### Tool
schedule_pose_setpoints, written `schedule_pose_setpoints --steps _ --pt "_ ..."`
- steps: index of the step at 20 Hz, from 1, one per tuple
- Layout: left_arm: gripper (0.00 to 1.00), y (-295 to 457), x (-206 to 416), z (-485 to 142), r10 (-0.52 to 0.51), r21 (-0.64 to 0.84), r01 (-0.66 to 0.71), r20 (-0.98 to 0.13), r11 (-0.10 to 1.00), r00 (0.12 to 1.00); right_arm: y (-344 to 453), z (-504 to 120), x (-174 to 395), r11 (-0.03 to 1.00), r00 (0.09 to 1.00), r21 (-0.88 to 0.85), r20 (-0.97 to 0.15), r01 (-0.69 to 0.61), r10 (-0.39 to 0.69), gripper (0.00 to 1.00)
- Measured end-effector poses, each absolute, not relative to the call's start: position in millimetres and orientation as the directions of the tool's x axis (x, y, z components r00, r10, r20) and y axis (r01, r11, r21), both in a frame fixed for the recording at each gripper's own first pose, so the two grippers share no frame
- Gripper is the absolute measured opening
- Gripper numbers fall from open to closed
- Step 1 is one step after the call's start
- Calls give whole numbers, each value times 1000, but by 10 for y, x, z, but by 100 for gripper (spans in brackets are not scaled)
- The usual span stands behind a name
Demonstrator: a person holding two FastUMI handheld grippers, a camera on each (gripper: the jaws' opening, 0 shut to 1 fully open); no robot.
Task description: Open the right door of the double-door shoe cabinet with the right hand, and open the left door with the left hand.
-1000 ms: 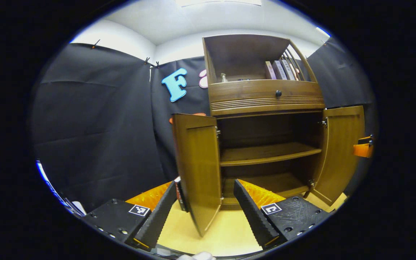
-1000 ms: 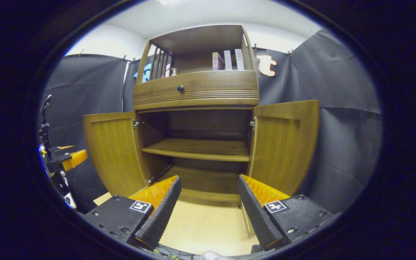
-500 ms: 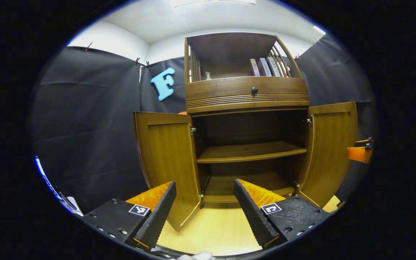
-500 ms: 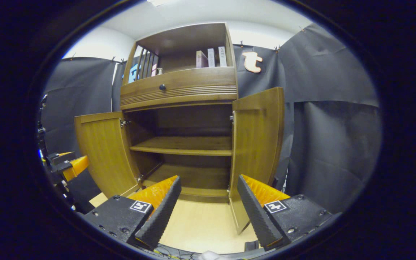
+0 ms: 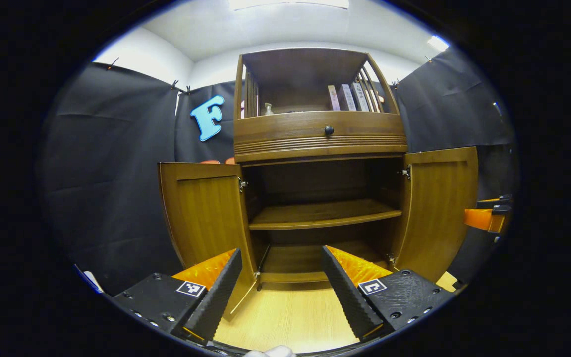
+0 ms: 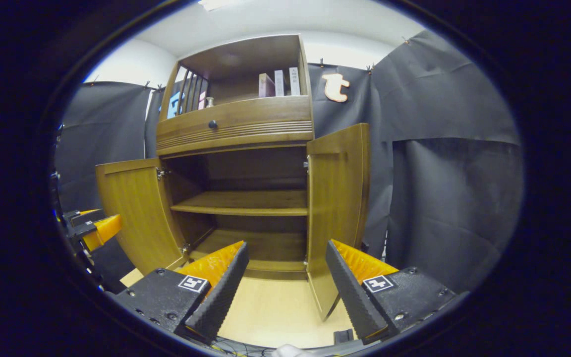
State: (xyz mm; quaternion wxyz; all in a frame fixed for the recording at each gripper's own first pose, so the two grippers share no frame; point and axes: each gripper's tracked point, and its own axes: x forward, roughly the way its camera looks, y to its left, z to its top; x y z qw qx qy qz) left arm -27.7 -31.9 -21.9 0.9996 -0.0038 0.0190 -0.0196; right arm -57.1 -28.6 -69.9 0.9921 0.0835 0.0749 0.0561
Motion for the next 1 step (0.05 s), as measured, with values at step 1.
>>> schedule_pose_setpoints --steps 1 --pt "100 -337 -266 -213 -49 -9 48 -39 999 998 -295 -681 -570 980 984 174 -137 -91 116 99"
